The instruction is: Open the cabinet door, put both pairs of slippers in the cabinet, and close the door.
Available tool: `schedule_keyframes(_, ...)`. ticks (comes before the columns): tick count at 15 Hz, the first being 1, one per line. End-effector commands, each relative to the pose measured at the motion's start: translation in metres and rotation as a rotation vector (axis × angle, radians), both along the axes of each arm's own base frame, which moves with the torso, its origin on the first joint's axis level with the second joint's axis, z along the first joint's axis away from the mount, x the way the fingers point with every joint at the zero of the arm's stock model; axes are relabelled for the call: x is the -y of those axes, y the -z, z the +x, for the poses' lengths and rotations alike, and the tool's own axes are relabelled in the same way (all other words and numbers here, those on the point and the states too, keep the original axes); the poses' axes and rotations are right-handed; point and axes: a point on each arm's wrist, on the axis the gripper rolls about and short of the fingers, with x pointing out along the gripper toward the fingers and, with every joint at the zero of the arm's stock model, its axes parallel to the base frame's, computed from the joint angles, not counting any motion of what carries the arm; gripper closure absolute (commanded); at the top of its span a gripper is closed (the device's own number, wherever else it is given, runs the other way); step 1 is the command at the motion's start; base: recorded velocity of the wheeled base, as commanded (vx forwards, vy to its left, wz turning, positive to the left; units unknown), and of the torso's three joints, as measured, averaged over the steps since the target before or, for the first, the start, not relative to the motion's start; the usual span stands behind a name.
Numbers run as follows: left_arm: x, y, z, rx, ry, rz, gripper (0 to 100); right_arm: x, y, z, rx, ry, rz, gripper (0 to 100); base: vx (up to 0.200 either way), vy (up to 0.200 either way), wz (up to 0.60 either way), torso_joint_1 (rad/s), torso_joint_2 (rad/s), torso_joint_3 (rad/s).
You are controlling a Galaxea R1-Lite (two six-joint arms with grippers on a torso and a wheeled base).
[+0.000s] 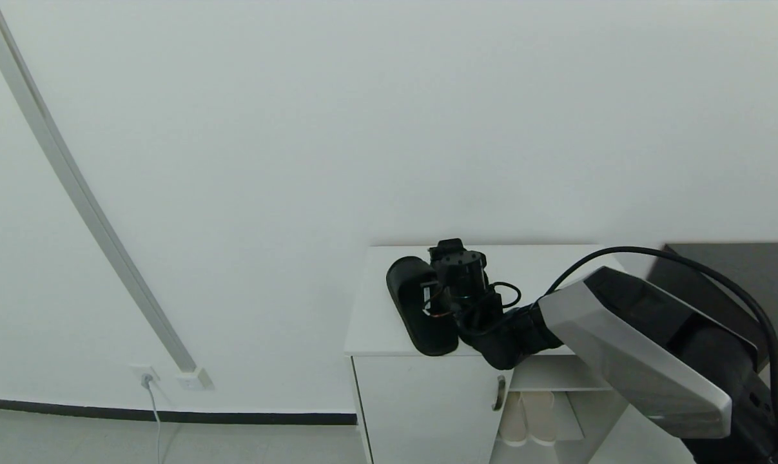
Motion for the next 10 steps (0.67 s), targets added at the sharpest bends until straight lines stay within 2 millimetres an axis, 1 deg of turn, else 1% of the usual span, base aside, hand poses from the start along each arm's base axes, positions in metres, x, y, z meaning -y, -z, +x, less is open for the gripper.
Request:
schedule_keyframes(1, 0.0, 0.0, 0.0, -0.002, -0.001, -0.002, 100, 0.0, -0.009, -0.006, 0.007, -0.005, 0.008, 100, 0.0, 0.0, 0.0, 0.0, 0.0, 0.0)
schedule_keyframes(3, 0.0, 0.0, 0.0, 0.0, -0.001, 0.0, 100, 0.003, -0.02, -0.014, 0.01, -0.011, 0.012, 100, 0.0, 0.0, 0.0, 0.0, 0.0, 0.0)
schedule_keyframes(4, 0.0, 0.0, 0.0, 0.0, -0.001, 0.001, 100, 0.011, -0.037, -0.029, 0.022, -0.024, 0.02, 100, 0.0, 0.0, 0.0, 0.0, 0.0, 0.0)
schedule_keyframes(5, 0.0, 0.0, 0.0, 0.0, -0.001, 0.001, 100, 0.018, -0.046, -0.042, 0.021, -0.036, 0.021, 100, 0.0, 0.0, 0.0, 0.0, 0.0, 0.0)
schedule_keyframes(6, 0.0, 0.0, 0.0, -0.002, 0.001, 0.004, 100, 0.027, -0.055, -0.059, 0.007, -0.072, 0.019, 100, 0.0, 0.0, 0.0, 0.0, 0.0, 0.0)
schedule_keyframes(7, 0.0, 0.0, 0.0, 0.0, 0.001, 0.004, 100, 0.032, -0.059, -0.068, 0.002, -0.095, 0.02, 100, 0.0, 0.0, 0.0, 0.0, 0.0, 0.0)
schedule_keyframes(8, 0.0, 0.0, 0.0, -0.002, 0.001, 0.006, 100, 0.046, -0.066, -0.09, -0.016, -0.139, 0.018, 100, 0.0, 0.0, 0.0, 0.0, 0.0, 0.0)
schedule_keyframes(9, 0.0, 0.0, 0.0, 0.0, 0.001, 0.006, 100, 0.052, -0.07, -0.101, -0.014, -0.15, 0.021, 100, 0.0, 0.0, 0.0, 0.0, 0.0, 0.0)
schedule_keyframes(10, 0.0, 0.0, 0.0, -0.002, 0.001, 0.004, 100, 0.055, -0.071, -0.106, -0.015, -0.151, 0.022, 100, 0.0, 0.0, 0.0, 0.0, 0.0, 0.0)
